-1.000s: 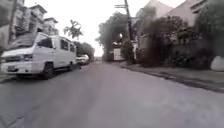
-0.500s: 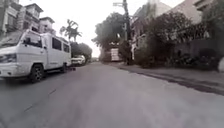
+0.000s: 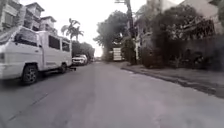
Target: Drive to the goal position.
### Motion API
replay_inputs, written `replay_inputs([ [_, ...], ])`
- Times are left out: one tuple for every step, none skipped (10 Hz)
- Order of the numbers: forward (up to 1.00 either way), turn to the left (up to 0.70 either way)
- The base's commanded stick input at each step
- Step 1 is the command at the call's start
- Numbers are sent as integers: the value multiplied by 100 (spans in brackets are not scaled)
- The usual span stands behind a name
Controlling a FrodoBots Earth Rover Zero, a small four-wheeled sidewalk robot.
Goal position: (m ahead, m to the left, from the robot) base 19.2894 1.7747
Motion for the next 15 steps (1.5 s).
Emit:
replay_inputs([
  [100, 0],
  [100, 0],
  [100, 0],
  [100, 0],
  [100, 0],
  [100, 0],
  [100, 0],
  [100, 0],
  [100, 0],
  [100, 0],
  [100, 0],
  [100, 0],
  [100, 0],
  [100, -7],
  [100, -40],
])
